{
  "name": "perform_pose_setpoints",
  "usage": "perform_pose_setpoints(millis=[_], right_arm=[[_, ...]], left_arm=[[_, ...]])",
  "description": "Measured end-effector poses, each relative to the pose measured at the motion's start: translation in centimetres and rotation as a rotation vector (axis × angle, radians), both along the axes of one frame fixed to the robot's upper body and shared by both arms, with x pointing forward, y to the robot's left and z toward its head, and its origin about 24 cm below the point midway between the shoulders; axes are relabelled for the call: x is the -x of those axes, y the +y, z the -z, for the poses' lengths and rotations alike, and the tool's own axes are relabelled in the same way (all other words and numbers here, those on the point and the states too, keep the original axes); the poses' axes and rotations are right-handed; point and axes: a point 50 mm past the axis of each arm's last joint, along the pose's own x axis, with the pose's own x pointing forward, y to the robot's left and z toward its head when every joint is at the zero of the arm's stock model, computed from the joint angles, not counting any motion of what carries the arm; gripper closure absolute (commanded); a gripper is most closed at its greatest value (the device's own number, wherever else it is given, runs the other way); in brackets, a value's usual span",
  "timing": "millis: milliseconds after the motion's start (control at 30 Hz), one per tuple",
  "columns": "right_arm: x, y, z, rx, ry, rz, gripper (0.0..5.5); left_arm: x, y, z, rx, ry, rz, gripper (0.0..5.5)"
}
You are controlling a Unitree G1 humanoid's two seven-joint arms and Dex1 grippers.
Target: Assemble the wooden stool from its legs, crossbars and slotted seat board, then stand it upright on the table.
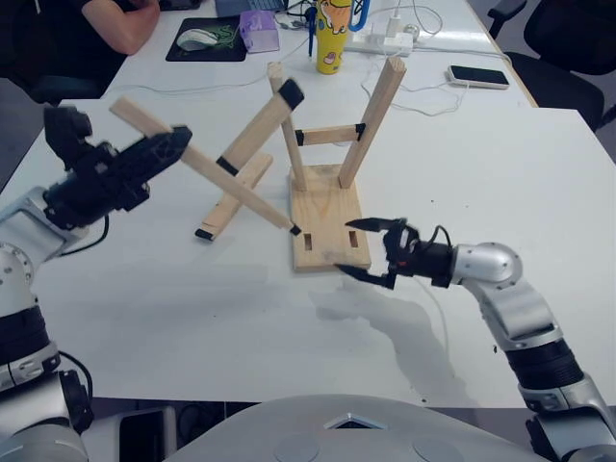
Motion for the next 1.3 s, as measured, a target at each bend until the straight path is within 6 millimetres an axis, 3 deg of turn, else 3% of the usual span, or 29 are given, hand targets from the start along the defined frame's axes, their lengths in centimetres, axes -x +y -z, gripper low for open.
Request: perform_pose_setpoints(millis=[167,400,533,667,933,1133,1233,1300], right_arm=[[-0.3,0.0,3.2,0.146,-0.094,0.030,1.48],[-1.8,1.5,3.6,0.135,-0.191,0.099,1.48],[-1.9,1.3,3.6,0.123,-0.184,0.113,1.48],[-1.8,0.1,3.7,0.064,-0.065,0.156,1.48],[-2.2,-0.8,2.7,-0.155,0.134,0.272,2.67],[-2.0,0.5,1.6,-0.559,0.439,0.436,3.59],[-1.4,1.4,2.4,-0.569,0.543,0.504,4.05],[-1.0,2.1,3.5,-0.487,0.577,0.555,4.30]], left_arm=[[-0.6,-3.0,0.9,-0.249,-0.128,0.019,3.44],[-1.4,-4.9,2.2,-0.339,-0.222,0.081,3.44],[-1.6,-5.7,2.3,-0.350,-0.271,0.111,3.44],[-1.6,-6.2,2.9,-0.374,-0.285,0.145,3.44],[-2.3,-6.0,3.9,-0.399,-0.284,0.221,3.44],[-2.6,-5.7,4.0,-0.402,-0.297,0.261,3.44],[-2.8,-6.0,3.8,-0.417,-0.312,0.280,3.44],[-2.8,-6.2,3.6,-0.432,-0.330,0.297,3.44]])
